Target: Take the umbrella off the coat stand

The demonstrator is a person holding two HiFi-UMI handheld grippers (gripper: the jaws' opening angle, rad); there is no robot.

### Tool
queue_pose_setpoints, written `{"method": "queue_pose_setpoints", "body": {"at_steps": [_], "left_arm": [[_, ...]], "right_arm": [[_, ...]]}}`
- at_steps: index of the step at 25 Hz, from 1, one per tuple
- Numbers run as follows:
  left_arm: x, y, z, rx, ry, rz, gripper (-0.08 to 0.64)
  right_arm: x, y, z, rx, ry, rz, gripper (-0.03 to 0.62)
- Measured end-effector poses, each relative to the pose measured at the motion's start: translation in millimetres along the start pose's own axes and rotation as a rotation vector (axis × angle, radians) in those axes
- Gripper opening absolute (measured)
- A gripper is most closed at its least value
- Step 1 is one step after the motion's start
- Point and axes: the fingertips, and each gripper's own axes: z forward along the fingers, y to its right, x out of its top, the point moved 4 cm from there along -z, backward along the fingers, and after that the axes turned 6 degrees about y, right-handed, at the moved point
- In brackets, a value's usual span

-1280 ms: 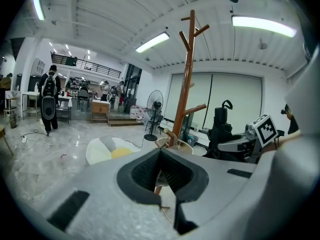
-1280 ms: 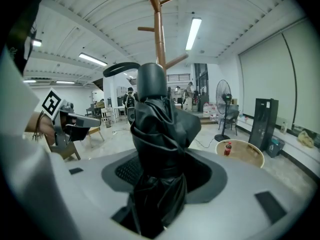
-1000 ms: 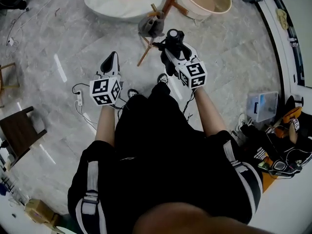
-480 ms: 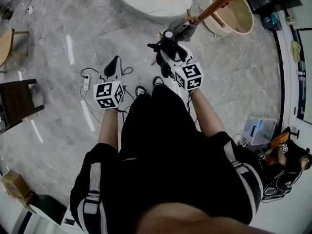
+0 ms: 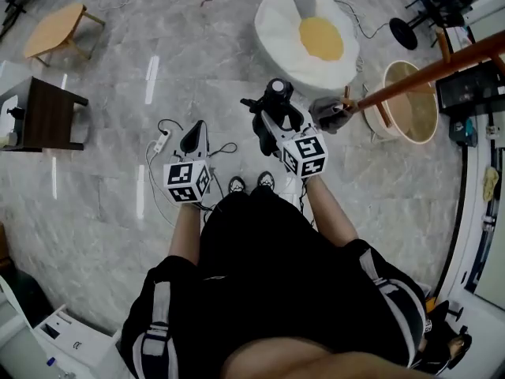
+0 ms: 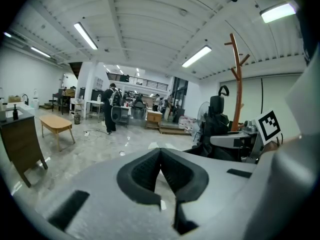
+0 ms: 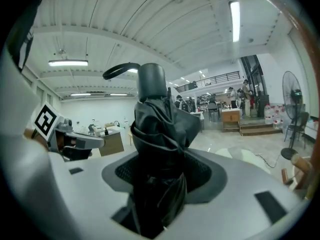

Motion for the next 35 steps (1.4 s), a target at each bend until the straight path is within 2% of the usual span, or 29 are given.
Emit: {"method": "queue_pose_setpoints", "body": {"at_steps": [5, 9, 13, 35], "left_arm": [[47, -10, -7, 0.069, 0.106, 0.012, -0.003], [81, 1, -11, 0.080, 0.185, 0.039, -0.003], [109, 9, -17, 0.075, 0.248, 0.089, -0.002], [107, 15, -4, 0.035, 0.255, 0.085, -0.003]], "right_arm": [[46, -7, 20, 0.026, 0.055, -0.047, 0.236], [78, -12, 15, 0.049, 0.103, -0.042, 0.236], [103, -18, 6, 0.058, 0.152, -0.080, 0.236], [105, -21, 6, 0.072, 0.181, -0.084, 0.236]]}}
